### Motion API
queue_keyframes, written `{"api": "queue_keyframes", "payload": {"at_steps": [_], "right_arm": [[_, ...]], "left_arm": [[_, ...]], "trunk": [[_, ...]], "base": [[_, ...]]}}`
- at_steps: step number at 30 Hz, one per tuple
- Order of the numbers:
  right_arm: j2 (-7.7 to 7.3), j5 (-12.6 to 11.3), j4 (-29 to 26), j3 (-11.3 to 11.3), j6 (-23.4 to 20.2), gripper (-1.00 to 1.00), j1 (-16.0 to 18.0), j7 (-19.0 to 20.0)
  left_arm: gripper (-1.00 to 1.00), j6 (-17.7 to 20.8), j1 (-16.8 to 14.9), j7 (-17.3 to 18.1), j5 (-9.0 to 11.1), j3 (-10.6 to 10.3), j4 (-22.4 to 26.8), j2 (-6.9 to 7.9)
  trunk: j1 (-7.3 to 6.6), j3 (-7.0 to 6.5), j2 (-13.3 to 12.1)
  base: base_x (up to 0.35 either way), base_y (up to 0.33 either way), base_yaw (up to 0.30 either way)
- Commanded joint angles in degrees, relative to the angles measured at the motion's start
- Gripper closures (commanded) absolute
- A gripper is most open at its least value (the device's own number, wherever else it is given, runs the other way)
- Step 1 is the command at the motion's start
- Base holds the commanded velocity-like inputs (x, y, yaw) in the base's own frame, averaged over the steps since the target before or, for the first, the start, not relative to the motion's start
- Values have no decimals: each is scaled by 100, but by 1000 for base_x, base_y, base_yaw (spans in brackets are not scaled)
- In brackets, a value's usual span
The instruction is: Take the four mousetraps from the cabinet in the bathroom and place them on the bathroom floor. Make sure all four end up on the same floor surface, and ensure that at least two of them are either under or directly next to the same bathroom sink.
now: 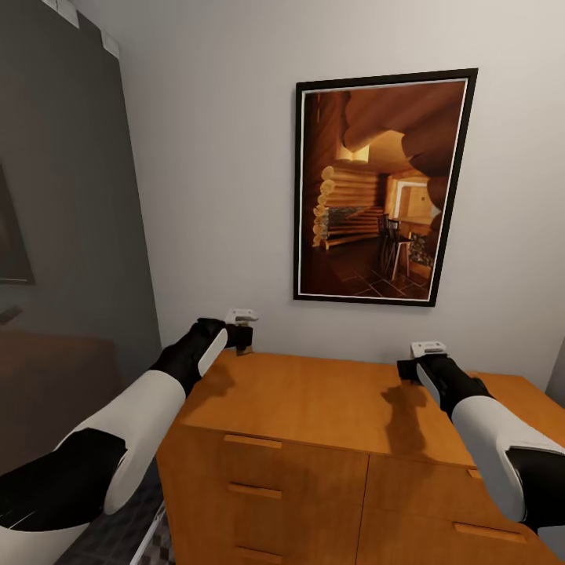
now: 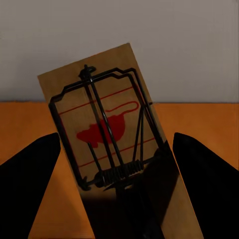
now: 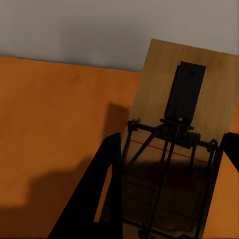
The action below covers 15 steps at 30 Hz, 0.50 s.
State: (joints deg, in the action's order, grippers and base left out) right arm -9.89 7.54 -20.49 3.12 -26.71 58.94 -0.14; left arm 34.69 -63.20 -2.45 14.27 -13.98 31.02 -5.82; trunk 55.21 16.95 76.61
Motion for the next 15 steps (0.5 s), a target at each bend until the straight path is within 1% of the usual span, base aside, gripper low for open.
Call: {"api": "queue_keyframes", "payload": {"at_steps": [1, 3, 5, 7, 15], "right_arm": [[4, 51, 24, 35, -30, 100, 3, 23], [-19, 48, 55, 36, -84, 100, 3, 50], [-46, 47, 32, 34, -106, 100, 3, 65], [-66, 46, 21, 32, -109, 100, 3, 75], [-83, 52, 11, 31, -103, 100, 3, 83]], "left_arm": [[100, -11, -5, -26, 79, -23, -27, 4], [100, -8, 2, -25, 149, -24, -91, -61], [100, 56, 6, -30, 107, -19, -155, -113], [100, 120, 8, -44, 73, -9, -220, -130], [100, 377, 10, -51, 68, 10, -479, -138]], "trunk": [[0, 7, 5], [0, 7, 5], [0, 7, 5], [0, 7, 5], [0, 7, 5]], "base": [[0, 0, 0], [0, 0, 0], [0, 0, 0], [0, 0, 0], [0, 0, 0]]}}
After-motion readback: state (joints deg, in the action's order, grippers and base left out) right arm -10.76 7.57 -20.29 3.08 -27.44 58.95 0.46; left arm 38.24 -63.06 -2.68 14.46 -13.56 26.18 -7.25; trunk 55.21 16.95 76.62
